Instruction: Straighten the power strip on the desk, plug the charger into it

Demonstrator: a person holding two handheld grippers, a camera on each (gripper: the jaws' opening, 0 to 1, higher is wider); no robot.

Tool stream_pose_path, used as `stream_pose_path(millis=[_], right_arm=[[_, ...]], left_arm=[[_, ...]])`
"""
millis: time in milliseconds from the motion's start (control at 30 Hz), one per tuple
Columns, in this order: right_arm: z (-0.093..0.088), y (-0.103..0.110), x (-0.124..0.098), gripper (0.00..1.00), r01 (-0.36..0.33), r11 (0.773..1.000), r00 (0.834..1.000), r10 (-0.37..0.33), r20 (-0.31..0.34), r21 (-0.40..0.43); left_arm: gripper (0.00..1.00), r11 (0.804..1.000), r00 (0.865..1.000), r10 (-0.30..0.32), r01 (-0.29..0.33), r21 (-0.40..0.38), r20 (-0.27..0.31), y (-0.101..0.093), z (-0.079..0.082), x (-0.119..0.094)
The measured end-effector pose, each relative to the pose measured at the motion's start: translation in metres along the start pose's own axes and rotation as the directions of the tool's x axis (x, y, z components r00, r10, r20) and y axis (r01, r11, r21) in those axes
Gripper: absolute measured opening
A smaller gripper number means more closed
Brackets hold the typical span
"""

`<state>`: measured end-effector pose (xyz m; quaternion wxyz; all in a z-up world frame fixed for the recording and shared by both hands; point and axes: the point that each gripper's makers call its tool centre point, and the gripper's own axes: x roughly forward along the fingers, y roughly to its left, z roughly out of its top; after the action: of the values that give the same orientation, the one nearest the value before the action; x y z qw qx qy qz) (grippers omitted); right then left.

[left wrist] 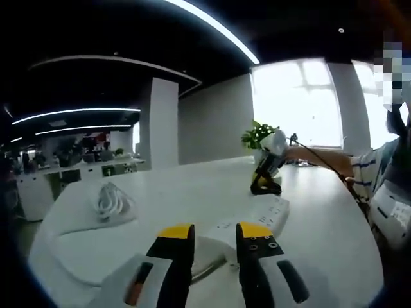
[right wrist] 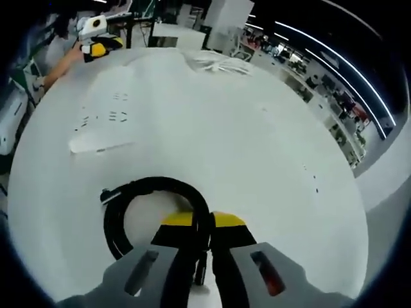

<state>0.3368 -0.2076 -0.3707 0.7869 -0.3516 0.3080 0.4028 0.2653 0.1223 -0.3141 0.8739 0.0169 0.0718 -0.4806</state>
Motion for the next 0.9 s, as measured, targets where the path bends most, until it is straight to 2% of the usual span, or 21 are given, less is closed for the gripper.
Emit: stream_pose_path(millis=[333,900], right_arm=[[-0.0008,-0.0058,-0.0021,0.06,0.016,0.997,0.998,-0.020,0.051,0.074],[0.0051,-0.0066,-0.0098,0.05,0.041,0.990,0.990,-0.058,0.128,0.134]], left_arm=[[0.25,1.000,1.000,0.004,-0.004,-0.007,-0.004,0.0012,-0.0022,0.0009],[0.25,1.000,1.000,0.013,-0.013,-0.020,-0.010,0.0063,-0.0041,0.0000]])
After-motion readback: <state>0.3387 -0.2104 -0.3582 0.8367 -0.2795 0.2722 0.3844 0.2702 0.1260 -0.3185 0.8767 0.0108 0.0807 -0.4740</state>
